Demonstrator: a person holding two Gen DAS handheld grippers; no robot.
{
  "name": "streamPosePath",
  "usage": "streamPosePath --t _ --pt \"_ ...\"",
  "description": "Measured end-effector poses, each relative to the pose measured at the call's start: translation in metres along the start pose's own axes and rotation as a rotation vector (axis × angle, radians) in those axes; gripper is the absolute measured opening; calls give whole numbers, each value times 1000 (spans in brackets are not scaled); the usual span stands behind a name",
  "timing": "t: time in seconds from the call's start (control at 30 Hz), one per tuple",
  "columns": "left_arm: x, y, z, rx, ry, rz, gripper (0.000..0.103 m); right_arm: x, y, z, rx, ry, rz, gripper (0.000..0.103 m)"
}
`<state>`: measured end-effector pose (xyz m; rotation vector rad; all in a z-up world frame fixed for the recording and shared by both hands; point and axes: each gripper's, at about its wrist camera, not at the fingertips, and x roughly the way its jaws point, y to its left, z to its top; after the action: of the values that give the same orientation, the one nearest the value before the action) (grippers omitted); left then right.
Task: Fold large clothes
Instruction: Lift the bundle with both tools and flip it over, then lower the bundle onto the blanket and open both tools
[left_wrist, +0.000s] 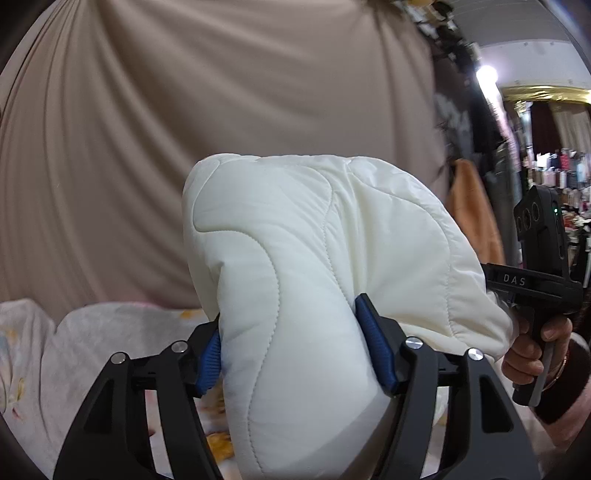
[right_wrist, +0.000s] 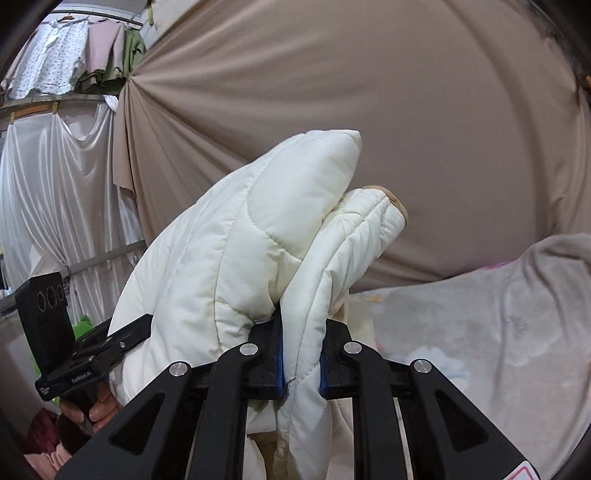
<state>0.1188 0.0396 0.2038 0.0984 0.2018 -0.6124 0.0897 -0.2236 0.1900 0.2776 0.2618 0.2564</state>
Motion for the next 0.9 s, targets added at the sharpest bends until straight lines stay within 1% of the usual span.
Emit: streamPosePath --t 0.07,0.1,0.13,0.17,0.2,0.23,0.27,0.3,0.33,0.37,0.43,0.47,0.5,0.57,0.6,0.63,0.67,0.73,0.77,0.8,0.87,0.9 --pt "30 21 -23 -18 70 45 68 43 -9 -14 33 62 -9 17" --pt "50 31 -41 -27 125 72 70 68 -18 -27 61 104 -22 18" --pt "75 41 -63 -36 198 97 70 95 -31 -44 101 159 -43 20" --pt "99 48 -86 -42 275 122 70 127 -47 -67 150 236 -80 21" --pt "120 55 -107 -51 353 154 75 153 -63 -91 190 314 -129 21" --pt "126 65 -128 -82 341 191 83 171 -74 -113 214 377 -174 23" --pt "123 71 -135 -107 311 183 85 184 -86 -134 243 428 -208 30" --pt "120 74 -135 -116 319 159 85 183 -93 -144 285 412 -188 36" --pt "115 76 -130 -109 324 159 85 178 -98 -148 326 398 -182 37" --pt "111 74 -124 -91 325 170 84 174 -100 -144 333 400 -181 37" --pt "94 70 -109 -45 293 208 84 158 -94 -128 292 374 -219 38" --pt "83 69 -104 -32 280 220 85 146 -88 -118 257 345 -248 42" --pt "71 67 -99 -28 272 219 86 134 -81 -108 223 318 -260 42" --pt "56 64 -95 -41 280 211 88 111 -61 -90 160 274 -237 43" --pt "47 61 -97 -48 295 194 89 104 -53 -85 135 269 -219 48" --pt "42 57 -101 -44 313 185 89 99 -42 -82 102 277 -200 54" --pt "37 54 -107 -36 335 180 89 99 -37 -82 85 294 -184 57" --pt "30 47 -128 5 390 182 89 102 -27 -94 65 368 -118 61" --pt "28 45 -142 34 423 196 89 104 -24 -102 63 393 -107 61" --pt "30 45 -157 61 458 227 89 107 -22 -112 59 419 -105 62" --pt "37 50 -173 72 504 281 88 119 -22 -129 57 457 -115 62" --pt "42 57 -177 51 516 301 80 123 -21 -135 69 471 -125 61"
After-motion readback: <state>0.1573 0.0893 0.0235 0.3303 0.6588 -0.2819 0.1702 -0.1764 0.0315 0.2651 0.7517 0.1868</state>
